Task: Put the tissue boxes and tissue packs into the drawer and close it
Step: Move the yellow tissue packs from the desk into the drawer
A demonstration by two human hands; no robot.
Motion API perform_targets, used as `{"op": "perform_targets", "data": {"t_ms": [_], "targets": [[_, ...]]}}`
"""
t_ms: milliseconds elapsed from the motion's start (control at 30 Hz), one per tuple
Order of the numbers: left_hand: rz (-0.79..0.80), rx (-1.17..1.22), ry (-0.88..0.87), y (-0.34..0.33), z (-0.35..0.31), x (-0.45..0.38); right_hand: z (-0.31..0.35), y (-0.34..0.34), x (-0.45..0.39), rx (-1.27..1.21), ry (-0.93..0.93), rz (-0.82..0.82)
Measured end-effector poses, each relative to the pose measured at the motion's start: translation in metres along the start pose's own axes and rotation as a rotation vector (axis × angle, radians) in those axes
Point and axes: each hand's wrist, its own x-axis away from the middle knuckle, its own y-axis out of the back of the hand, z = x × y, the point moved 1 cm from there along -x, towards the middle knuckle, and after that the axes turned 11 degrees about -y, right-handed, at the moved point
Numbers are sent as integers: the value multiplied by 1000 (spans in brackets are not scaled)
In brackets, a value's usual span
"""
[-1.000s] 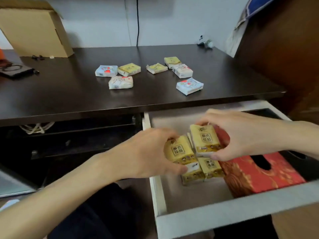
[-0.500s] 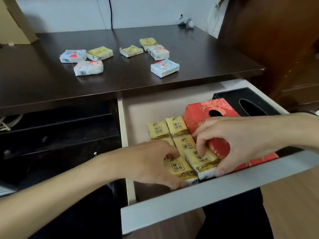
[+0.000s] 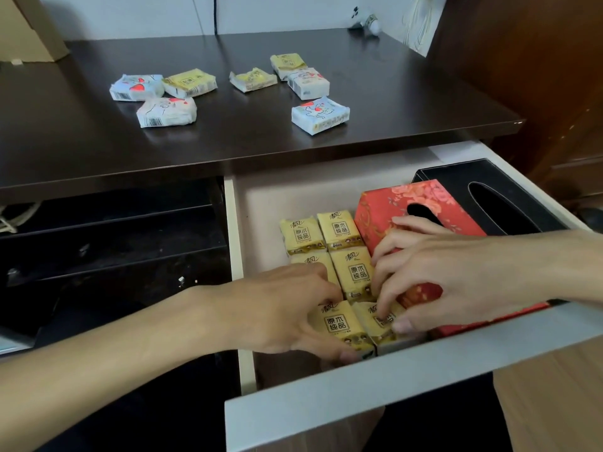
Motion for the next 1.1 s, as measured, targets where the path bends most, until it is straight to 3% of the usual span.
{"op": "perform_targets", "data": {"t_ms": [67, 233, 600, 767, 900, 1000, 1100], "targets": [[3, 1, 16, -1, 0, 0, 2, -4, -2, 72, -6, 43], [-46, -54, 13, -5, 3, -1, -1, -9, -8, 85, -42, -107], [-112, -224, 3, -14, 6, -7, 7, -27, -23, 271, -143, -129], [-156, -286, -10, -7, 10, -6, 3, -18, -22, 188, -109, -152], [-269, -222, 85, 32, 34, -2, -18, 9, -39, -7, -129, -309], [-198, -225, 202, 50, 48, -9, -30, 16, -67, -16, -177, -362], [-78, -221, 242, 45, 50, -17, -33, 11, -92, 112, -209, -233]]}}
